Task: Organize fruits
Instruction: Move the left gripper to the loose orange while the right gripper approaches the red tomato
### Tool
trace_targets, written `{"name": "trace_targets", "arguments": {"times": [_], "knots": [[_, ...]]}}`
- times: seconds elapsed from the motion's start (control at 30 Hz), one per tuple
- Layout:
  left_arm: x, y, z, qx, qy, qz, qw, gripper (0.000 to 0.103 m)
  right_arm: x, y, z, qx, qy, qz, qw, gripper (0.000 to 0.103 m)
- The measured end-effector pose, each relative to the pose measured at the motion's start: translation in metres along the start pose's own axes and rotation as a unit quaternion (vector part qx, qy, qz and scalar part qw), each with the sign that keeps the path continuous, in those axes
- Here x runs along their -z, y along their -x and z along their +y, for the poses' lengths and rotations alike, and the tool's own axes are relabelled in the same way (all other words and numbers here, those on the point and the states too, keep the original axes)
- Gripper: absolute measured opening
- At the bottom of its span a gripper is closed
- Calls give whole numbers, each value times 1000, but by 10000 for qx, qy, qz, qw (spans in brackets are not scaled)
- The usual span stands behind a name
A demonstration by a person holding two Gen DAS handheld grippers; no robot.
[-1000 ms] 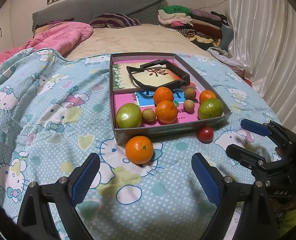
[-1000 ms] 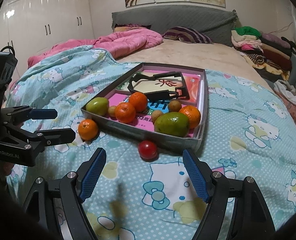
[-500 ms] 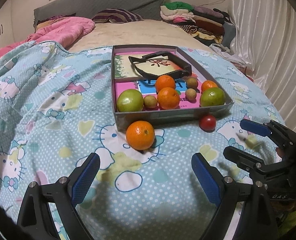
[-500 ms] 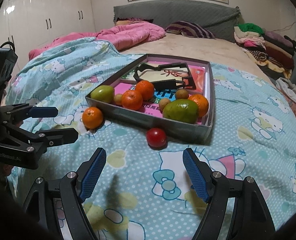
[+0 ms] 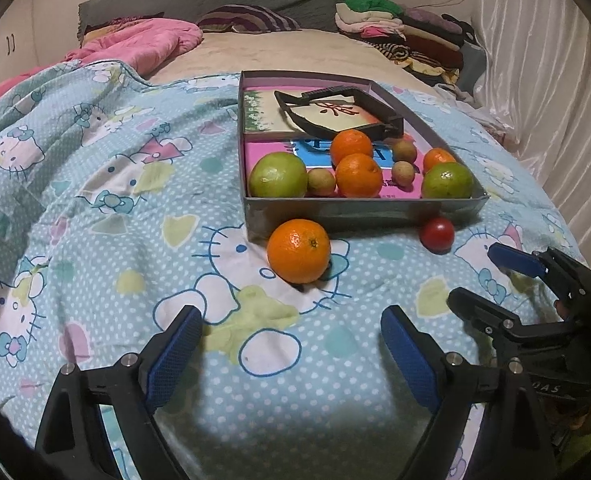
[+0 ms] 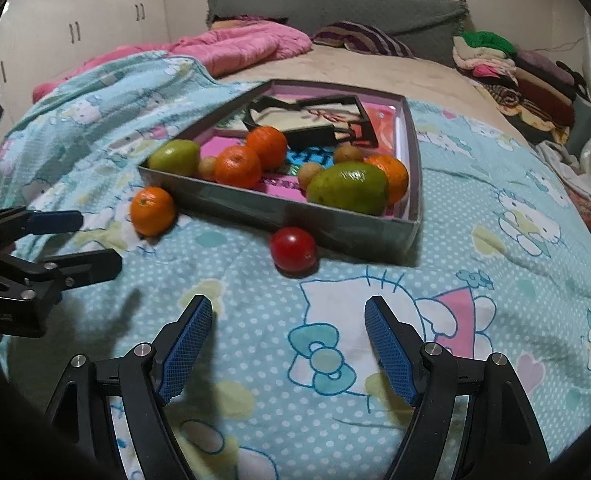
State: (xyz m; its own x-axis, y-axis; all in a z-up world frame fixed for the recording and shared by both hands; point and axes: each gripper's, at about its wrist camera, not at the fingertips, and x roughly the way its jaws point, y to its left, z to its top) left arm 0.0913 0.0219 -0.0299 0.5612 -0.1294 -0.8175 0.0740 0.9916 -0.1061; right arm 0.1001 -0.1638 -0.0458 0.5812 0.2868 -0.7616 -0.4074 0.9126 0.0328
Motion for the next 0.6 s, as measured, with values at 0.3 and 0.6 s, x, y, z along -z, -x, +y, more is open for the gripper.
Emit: {"name": "trace_targets", "arguments": {"times": [0.3, 0.6], "knots": [[-6, -13, -1, 4, 49, 26, 10000, 70, -7, -12, -7, 19, -304, 103, 9995, 80], [-15, -21, 2, 204, 150, -3, 9997, 49, -13, -16, -12, -83, -542, 52, 9985, 80]]}}
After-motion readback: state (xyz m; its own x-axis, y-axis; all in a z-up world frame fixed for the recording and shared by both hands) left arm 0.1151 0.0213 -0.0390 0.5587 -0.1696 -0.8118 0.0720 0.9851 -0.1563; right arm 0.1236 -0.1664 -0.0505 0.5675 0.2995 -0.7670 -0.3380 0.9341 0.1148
